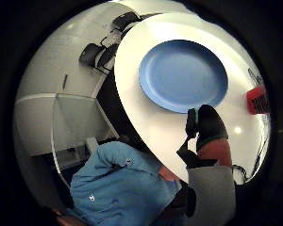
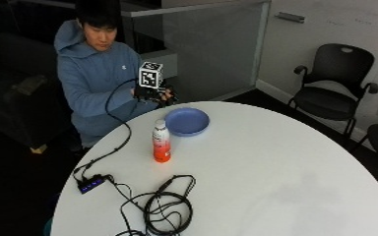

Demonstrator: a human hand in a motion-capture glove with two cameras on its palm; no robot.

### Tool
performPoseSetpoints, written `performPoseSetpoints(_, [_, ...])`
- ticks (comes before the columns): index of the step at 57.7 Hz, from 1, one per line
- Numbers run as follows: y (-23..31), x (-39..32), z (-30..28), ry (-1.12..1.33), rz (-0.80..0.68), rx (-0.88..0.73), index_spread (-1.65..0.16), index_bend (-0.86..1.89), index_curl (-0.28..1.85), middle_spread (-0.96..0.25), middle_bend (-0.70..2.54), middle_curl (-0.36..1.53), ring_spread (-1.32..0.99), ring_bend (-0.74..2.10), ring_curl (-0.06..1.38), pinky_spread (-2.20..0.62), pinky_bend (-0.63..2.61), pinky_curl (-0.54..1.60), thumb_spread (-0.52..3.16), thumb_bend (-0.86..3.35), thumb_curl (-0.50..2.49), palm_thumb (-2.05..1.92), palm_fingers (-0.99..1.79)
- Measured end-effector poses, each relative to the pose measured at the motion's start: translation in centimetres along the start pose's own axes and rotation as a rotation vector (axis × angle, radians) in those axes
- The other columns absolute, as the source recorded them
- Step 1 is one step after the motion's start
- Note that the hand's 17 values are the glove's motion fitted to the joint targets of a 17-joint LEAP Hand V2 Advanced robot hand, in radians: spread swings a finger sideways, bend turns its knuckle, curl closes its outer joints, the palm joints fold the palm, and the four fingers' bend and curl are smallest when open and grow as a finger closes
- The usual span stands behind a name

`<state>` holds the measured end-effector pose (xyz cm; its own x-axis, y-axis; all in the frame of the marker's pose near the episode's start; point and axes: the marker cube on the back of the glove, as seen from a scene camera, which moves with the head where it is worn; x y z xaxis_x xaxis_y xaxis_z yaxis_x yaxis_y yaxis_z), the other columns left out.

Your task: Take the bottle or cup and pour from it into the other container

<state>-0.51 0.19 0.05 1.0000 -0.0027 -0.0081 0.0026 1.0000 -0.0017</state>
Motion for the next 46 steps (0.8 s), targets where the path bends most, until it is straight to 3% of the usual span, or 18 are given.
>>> performPoseSetpoints(16, [0.4, -0.1, -1.1, 0.025, 0.012, 0.012, -0.34, 0.14, 0.15, -0.01, 0.19, 0.15, 0.16, 0.35, 0.17, 0.25, 0.63, 0.22, 0.87, 0.36, 0.28, 0.73, 0.28])
performPoseSetpoints(46, [2.8, 2.6, -3.7, 0.044, 0.058, 0.045, -0.36, 0.15, 0.24, 0.0, 0.18, 0.25, 0.18, 0.41, 0.24, 0.28, 0.66, 0.25, 1.03, 0.15, 0.42, 0.82, 0.25])
